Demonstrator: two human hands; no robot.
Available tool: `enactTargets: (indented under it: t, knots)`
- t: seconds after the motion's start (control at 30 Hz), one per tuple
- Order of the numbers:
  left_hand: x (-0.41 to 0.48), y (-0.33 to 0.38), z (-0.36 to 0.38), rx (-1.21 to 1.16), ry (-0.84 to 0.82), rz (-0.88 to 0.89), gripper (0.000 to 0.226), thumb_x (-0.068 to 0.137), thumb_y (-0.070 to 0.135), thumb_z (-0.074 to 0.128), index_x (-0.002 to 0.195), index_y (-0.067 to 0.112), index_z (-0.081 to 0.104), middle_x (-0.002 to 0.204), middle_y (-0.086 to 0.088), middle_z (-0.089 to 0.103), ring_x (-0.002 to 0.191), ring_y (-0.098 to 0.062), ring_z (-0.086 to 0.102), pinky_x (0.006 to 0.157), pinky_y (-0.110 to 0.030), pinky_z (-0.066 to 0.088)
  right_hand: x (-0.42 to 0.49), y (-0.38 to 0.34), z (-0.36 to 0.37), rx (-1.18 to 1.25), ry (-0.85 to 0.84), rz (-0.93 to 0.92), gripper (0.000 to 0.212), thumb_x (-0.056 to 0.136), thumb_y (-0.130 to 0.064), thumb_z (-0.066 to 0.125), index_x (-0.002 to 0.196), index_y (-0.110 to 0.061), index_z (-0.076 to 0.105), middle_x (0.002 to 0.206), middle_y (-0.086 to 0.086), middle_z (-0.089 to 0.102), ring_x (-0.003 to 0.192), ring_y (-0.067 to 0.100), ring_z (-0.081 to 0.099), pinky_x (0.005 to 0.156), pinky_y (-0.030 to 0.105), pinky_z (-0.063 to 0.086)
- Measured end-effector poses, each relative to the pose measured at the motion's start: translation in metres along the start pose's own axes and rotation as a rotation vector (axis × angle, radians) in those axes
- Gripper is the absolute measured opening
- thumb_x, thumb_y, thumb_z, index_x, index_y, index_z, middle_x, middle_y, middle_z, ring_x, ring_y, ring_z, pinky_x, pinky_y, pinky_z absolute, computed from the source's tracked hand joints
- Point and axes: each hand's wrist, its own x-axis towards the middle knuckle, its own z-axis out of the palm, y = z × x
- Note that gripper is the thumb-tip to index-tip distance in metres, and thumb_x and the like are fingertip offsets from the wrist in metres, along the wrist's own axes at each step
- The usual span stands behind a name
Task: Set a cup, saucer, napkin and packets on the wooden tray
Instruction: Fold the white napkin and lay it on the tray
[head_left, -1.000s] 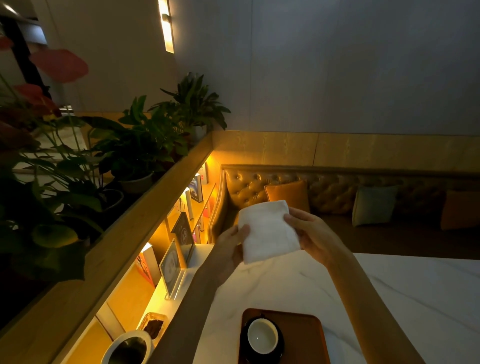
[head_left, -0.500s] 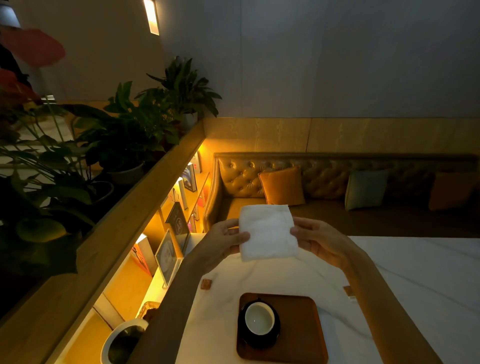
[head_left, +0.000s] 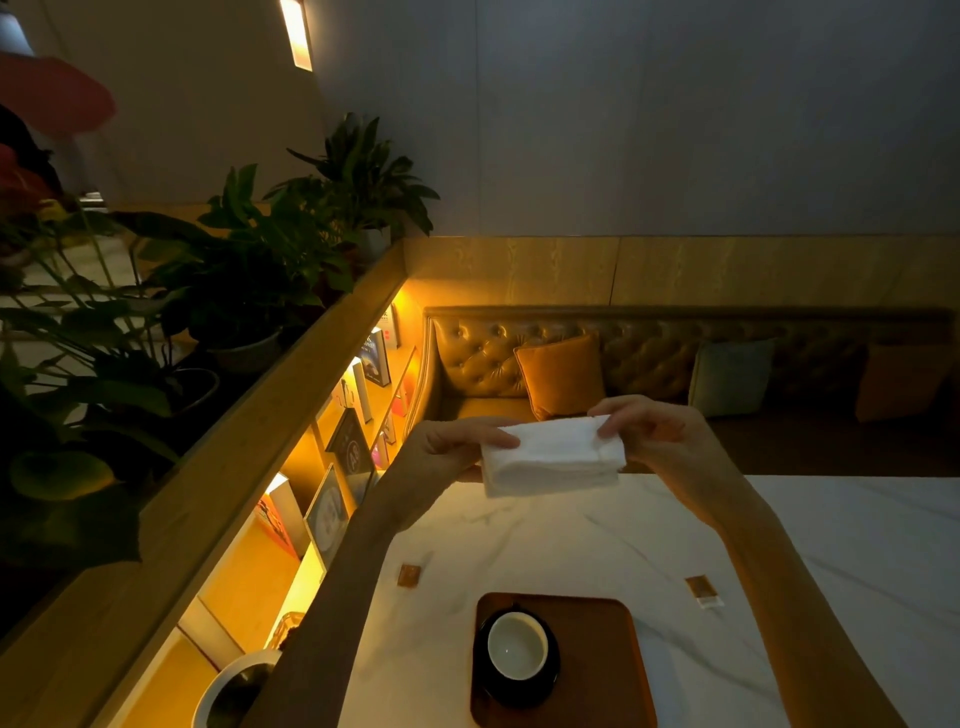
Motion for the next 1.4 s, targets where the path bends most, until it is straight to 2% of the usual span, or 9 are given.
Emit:
enactTargets:
  t: [0.13,0.3,0.47,0.6,0.7,0.93,1.07,1.27,1.4]
  knots:
    - [0.006,0.003,0.004,-0.04,-0.007,0.022,0.048,0.091,-0.002,0.047,0.088,0.034,0.078,0.124,0.019,0.065,0.121,-0.01,0.059,0.083,-0.027,0.059,0.004,0.003,-0.002,-0.001,0.039,-0.029,0.022,0.082,-0.01,0.057,0.09,-0.021,0.075,0.113,-0.004,0.066,0.113,0.016,0.061,0.08,0.023,0.058]
    - [0.004,-0.007,0.009,-0.66,-0.056,-0.157,0.044,0.085,-0.009,0.047,0.12,0.007,0.068,0.128,-0.014,0.065,0.121,-0.027,0.061,0.096,-0.031,0.055,0.001,0.017,-0.011,0.374,-0.064,0.249,0.037,0.087,-0.004,0.049,0.119,-0.013,0.065,0.125,0.009,0.066,0.118,0.022,0.061,0.085,0.022,0.055]
    - [-0.002,-0.025,0.023,-0.203,0.123,-0.21,0.046,0.079,0.02,0.076,0.123,0.015,0.061,0.131,-0.01,0.062,0.125,-0.026,0.058,0.104,-0.04,0.05,-0.016,0.04,-0.006,0.174,-0.098,0.352,0.049,0.083,0.0,0.059,0.125,-0.026,0.061,0.128,-0.003,0.064,0.12,0.012,0.058,0.09,0.026,0.055]
    - [-0.003,-0.034,0.036,-0.307,0.172,-0.309,0.036,0.085,0.015,0.067,0.12,0.011,0.059,0.13,-0.014,0.059,0.115,-0.026,0.065,0.093,-0.04,0.058,-0.03,0.049,0.005,-0.105,0.03,0.376,0.056,0.078,0.0,0.071,0.107,-0.046,0.063,0.114,-0.016,0.068,0.106,-0.001,0.063,0.069,0.015,0.056]
    - [-0.001,-0.04,0.047,-0.249,0.178,-0.376,0.047,0.089,0.017,0.066,0.131,0.01,0.049,0.132,-0.013,0.055,0.115,-0.027,0.063,0.089,-0.042,0.06,-0.04,0.053,0.007,-0.15,0.079,0.358,0.048,0.074,-0.019,0.079,0.106,-0.048,0.059,0.111,-0.021,0.064,0.099,-0.004,0.064,0.063,0.01,0.054]
    - [0.002,-0.059,0.078,-0.22,0.059,-0.49,0.043,0.088,0.022,0.066,0.128,0.024,0.051,0.125,-0.006,0.052,0.111,-0.029,0.06,0.079,-0.042,0.062,-0.066,0.07,-0.005,0.051,0.207,0.486,0.052,0.072,-0.05,0.069,0.119,-0.033,0.053,0.111,-0.008,0.061,0.097,0.011,0.068,0.067,0.022,0.058]
    - [0.0,-0.077,0.1,-0.237,0.103,-0.565,0.034,0.092,0.034,0.064,0.118,0.015,0.057,0.118,-0.011,0.058,0.102,-0.026,0.067,0.073,-0.036,0.062,-0.084,0.088,-0.014,0.127,0.332,0.551,0.038,0.082,-0.044,0.064,0.113,-0.024,0.058,0.112,0.003,0.061,0.1,0.02,0.065,0.067,0.023,0.058]
    - [-0.002,-0.122,0.13,-0.159,0.251,-0.664,0.013,0.096,0.021,0.057,0.099,0.01,0.064,0.1,-0.008,0.061,0.088,-0.021,0.063,0.062,-0.025,0.058,-0.106,0.129,-0.039,0.22,0.355,0.688,0.029,0.083,-0.04,0.067,0.106,-0.023,0.067,0.108,0.003,0.068,0.099,0.018,0.068,0.07,0.024,0.058]
    - [-0.008,-0.169,0.146,-0.143,0.252,-0.795,0.014,0.094,0.01,0.055,0.089,0.015,0.067,0.096,-0.008,0.062,0.087,-0.024,0.062,0.069,-0.034,0.054,-0.122,0.176,-0.051,0.166,0.383,0.775,0.022,0.081,-0.035,0.07,0.101,-0.025,0.069,0.095,-0.001,0.069,0.087,0.016,0.069,0.078,0.031,0.06]
